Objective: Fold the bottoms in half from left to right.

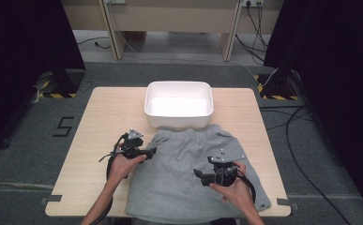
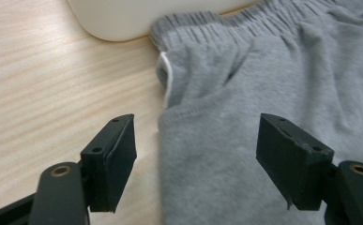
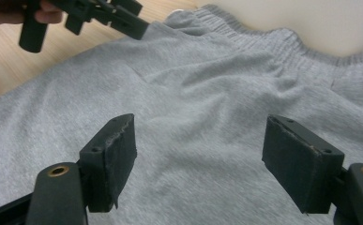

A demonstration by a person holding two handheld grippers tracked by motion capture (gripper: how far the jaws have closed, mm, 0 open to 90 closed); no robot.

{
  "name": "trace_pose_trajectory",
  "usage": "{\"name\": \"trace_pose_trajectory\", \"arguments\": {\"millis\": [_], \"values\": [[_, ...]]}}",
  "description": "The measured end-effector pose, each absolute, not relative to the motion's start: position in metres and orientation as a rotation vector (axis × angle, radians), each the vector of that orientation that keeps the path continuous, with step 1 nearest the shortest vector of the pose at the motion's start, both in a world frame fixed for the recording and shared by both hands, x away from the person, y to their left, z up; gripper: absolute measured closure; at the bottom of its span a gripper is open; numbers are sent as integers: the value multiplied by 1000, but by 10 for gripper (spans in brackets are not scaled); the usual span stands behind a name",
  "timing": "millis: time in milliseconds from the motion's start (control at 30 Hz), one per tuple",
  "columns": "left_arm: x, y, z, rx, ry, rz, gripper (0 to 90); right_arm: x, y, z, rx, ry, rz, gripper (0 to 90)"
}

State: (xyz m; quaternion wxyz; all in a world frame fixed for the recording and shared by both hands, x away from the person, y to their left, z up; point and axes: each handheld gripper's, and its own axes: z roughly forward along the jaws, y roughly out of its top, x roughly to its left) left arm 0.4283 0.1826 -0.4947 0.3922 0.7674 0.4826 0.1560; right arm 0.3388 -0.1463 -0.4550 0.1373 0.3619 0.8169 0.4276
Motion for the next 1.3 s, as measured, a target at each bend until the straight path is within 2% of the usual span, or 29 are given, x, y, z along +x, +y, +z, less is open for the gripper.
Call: {"name": "trace_pose_trajectory", "arguments": {"millis": [433,900,1000,1300], "values": [[456,172,-495,1933,1266,392,284,334,-135,-459,1003,2400,1235,271],[487,154,-500,1986,1281,397,339,335,-134,-463,1005,2413,1233,274],[491,149,-501,1984,1270,409,367,335,-134,-463,996,2414,1236,276],[495,142,-507,2079,1220,433,561,333,-131,-464,985,2427,1231,276]]}}
